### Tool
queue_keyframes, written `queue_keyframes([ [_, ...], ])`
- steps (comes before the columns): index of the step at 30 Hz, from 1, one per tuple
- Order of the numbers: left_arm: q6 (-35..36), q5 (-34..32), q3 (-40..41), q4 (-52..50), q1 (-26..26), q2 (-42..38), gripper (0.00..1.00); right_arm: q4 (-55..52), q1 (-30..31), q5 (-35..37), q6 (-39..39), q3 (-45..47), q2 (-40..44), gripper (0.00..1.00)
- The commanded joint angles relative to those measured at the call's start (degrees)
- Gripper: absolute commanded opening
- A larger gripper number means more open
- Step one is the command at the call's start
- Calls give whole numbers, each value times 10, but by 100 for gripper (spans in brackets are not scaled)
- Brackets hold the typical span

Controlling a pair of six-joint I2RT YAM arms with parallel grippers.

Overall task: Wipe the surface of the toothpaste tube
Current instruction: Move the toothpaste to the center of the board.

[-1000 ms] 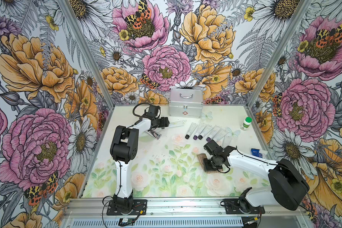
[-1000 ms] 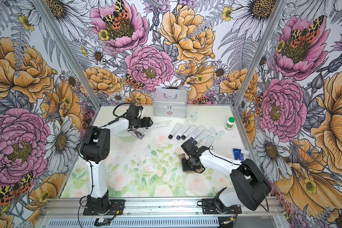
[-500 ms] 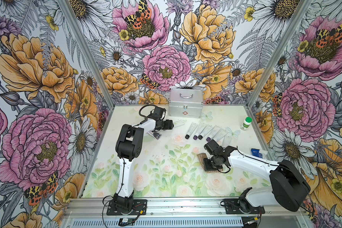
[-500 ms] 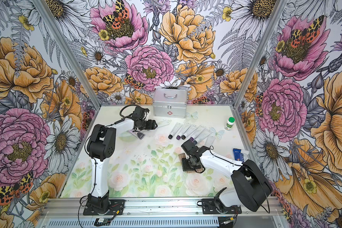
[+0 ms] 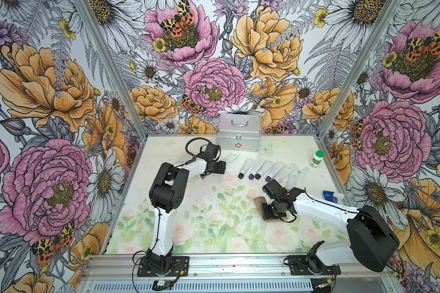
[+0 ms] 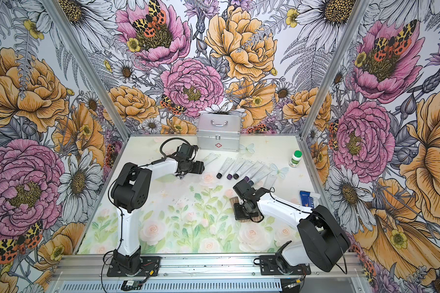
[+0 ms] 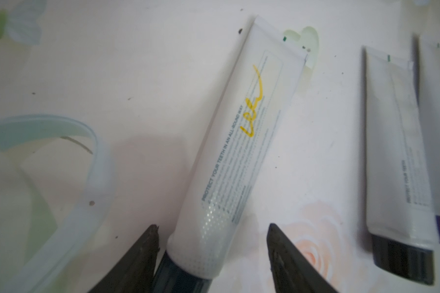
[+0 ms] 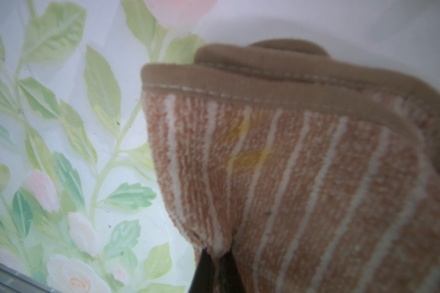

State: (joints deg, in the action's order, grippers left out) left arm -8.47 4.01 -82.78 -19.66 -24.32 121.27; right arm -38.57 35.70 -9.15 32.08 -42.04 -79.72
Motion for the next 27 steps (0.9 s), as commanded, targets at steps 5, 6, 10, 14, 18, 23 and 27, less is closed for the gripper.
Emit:
queue_keyframes([
  [5,26,-77,27,-20,-21,-20,56,0,1,14,0,-6,4,0],
  [6,28,-80,28,-20,-22,-19,53,0,1,14,0,-6,4,0],
  [10,34,-87,33,-20,-23,-20,42,0,1,14,-1,-6,3,0],
  [14,35,-93,44,-20,-25,-27,35,0,1,14,-1,-7,0,0],
  [18,31,-91,63,-12,-25,-42,30,-1,1,15,-2,-11,-2,0],
  [23,13,-77,114,12,-35,-90,29,0,1,14,-3,-19,-10,0],
  [27,-3,-84,173,29,-69,-142,29,-1,1,12,-8,-32,-17,0],
])
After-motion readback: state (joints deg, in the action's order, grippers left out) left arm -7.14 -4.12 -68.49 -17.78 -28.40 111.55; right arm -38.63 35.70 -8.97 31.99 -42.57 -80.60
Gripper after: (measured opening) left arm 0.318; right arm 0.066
